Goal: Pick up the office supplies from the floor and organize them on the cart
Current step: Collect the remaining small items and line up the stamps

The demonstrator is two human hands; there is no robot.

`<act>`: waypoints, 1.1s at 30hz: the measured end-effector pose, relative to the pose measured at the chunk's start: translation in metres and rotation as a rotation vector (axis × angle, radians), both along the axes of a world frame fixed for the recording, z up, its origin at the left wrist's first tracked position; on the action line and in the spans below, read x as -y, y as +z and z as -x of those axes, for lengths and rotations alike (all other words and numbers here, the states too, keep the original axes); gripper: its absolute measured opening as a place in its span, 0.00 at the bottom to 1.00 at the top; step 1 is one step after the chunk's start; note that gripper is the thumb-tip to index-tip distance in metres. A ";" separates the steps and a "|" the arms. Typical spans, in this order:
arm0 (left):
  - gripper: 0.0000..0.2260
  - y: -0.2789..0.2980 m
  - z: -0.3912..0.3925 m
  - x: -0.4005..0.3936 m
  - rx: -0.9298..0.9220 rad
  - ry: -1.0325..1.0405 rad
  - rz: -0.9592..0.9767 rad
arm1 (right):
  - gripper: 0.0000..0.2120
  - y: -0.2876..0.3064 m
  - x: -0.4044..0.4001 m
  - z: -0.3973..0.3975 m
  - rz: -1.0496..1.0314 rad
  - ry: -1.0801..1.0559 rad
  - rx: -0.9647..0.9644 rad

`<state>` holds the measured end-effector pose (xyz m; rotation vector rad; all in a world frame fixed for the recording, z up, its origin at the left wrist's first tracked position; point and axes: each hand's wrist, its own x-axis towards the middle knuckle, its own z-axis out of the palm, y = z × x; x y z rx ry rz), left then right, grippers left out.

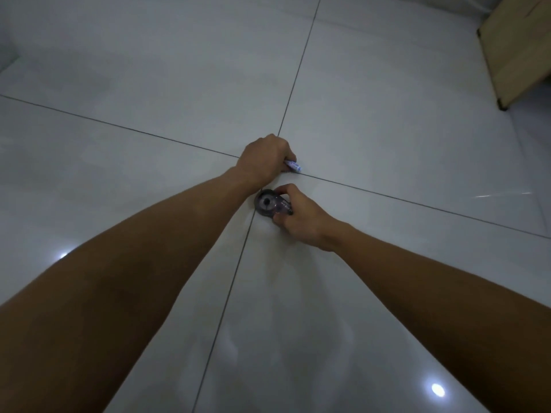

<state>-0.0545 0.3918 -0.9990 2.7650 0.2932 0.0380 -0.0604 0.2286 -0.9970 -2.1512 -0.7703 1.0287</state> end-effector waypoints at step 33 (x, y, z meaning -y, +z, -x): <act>0.08 0.273 0.235 -0.105 0.919 1.029 1.761 | 0.07 0.277 -0.199 0.082 -0.626 -0.294 -0.263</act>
